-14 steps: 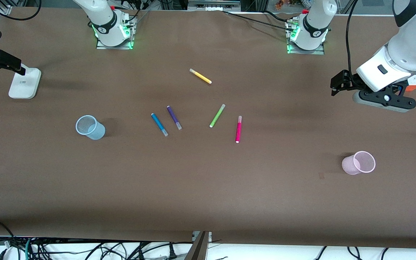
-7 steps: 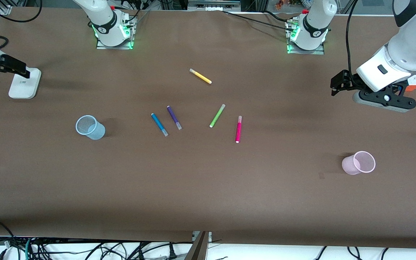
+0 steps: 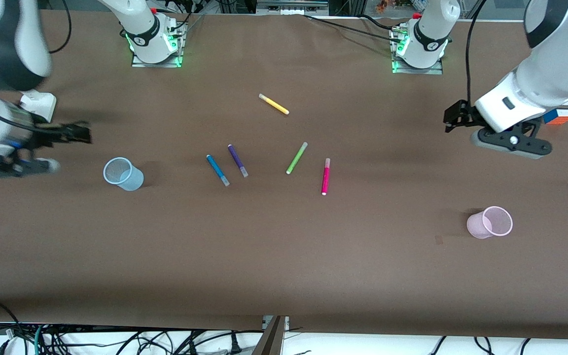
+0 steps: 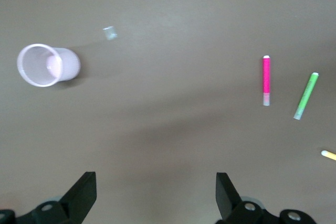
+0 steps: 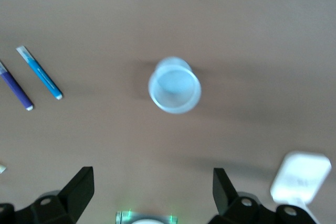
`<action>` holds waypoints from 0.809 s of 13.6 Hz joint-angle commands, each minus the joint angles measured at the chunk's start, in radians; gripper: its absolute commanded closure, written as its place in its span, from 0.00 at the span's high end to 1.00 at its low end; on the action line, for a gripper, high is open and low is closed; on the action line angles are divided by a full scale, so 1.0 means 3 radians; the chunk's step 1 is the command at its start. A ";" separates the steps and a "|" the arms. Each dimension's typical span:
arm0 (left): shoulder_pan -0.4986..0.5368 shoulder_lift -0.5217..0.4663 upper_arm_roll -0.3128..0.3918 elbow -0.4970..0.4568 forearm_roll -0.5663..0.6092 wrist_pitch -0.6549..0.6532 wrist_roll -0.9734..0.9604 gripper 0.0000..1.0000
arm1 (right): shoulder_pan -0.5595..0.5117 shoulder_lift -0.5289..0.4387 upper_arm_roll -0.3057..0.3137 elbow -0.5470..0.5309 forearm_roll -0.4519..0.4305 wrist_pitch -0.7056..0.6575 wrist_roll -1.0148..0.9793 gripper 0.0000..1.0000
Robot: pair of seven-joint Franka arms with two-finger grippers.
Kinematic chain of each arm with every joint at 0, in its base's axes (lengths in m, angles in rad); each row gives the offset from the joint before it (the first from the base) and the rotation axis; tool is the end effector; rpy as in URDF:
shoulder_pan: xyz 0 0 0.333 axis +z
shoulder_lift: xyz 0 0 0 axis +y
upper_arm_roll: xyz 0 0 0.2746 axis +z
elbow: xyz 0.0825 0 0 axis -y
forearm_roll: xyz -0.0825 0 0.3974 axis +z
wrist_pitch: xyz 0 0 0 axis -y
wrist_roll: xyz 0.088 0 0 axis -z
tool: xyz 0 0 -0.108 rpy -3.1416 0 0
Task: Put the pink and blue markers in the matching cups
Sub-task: 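Reach the blue marker with the right gripper while the left gripper reaches pink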
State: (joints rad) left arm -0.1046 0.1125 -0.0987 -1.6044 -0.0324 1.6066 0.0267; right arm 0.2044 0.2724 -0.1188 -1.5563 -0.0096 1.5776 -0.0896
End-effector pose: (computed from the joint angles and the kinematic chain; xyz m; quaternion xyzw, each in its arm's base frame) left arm 0.5810 -0.1209 0.5037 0.9918 -0.1131 -0.0565 0.0168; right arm 0.6142 0.0574 0.4283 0.9882 0.0876 -0.1243 0.0206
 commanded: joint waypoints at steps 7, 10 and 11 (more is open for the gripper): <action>-0.0300 0.0907 -0.0182 -0.0302 -0.0245 0.1056 -0.0533 1.00 | 0.0888 0.0875 0.0023 0.0080 0.0149 0.0948 0.0043 1.00; -0.0576 0.1168 -0.0182 -0.0302 -0.0250 0.1393 -0.0993 1.00 | 0.1133 0.1162 0.0023 0.0074 0.0288 0.1178 0.0038 1.00; -0.0673 0.1250 -0.0182 -0.0302 -0.0240 0.1510 -0.1131 1.00 | 0.1190 0.1254 0.0023 0.0069 0.0293 0.1255 0.0043 1.00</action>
State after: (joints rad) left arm -0.2492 0.4453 -0.1622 -1.7102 -0.0929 2.0100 -0.2347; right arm 0.5287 0.5956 -0.1028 -1.5551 0.0566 1.9196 -0.0771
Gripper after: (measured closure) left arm 0.000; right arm 0.000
